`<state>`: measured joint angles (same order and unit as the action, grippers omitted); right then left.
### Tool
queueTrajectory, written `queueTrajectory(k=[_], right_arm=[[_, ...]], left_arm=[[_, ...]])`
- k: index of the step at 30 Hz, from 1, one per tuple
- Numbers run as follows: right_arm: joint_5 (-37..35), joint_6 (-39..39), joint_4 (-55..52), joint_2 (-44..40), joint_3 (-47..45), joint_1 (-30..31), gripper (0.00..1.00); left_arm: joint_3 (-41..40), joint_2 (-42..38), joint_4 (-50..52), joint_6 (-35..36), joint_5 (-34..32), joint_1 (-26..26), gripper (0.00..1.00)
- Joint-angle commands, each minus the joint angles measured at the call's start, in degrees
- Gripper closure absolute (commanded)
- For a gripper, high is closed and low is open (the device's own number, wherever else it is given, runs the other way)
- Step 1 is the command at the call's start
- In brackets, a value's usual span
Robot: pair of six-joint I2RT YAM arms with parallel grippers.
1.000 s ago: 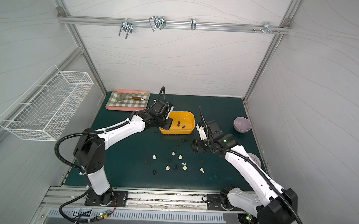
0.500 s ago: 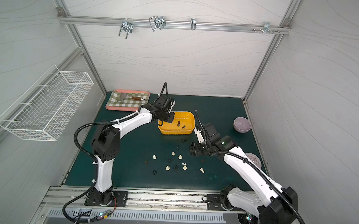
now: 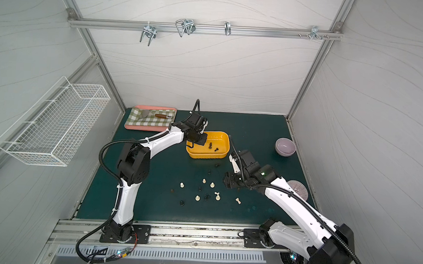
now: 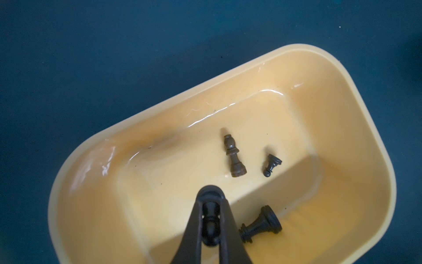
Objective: Put the chess pieces into the storage box
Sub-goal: Place the chess piece in the storage box.
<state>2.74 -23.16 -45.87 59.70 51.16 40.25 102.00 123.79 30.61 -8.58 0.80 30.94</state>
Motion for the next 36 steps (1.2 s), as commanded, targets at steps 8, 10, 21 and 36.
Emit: queueTrajectory(k=[8, 10, 21, 36], right_arm=[[-1.7, -0.8, -2.0, -0.6, 0.3, 0.5, 0.31], [-1.7, -1.0, -1.7, -0.5, 0.0, 0.5, 0.31], [-1.7, -1.7, -1.4, -0.6, -1.3, 0.5, 0.31], [-0.9, 0.0, -0.5, 4.2, -1.8, 1.4, 0.34]], left_arm=[[6.7, 3.2, 0.6, -0.1, 0.6, -1.2, 0.57], [6.7, 3.1, 0.4, -0.2, 0.7, -1.3, 0.53], [4.5, 0.4, -1.4, -1.0, 2.1, -1.8, 0.48], [-4.8, -7.3, -5.5, -3.7, 4.4, -1.9, 0.46]])
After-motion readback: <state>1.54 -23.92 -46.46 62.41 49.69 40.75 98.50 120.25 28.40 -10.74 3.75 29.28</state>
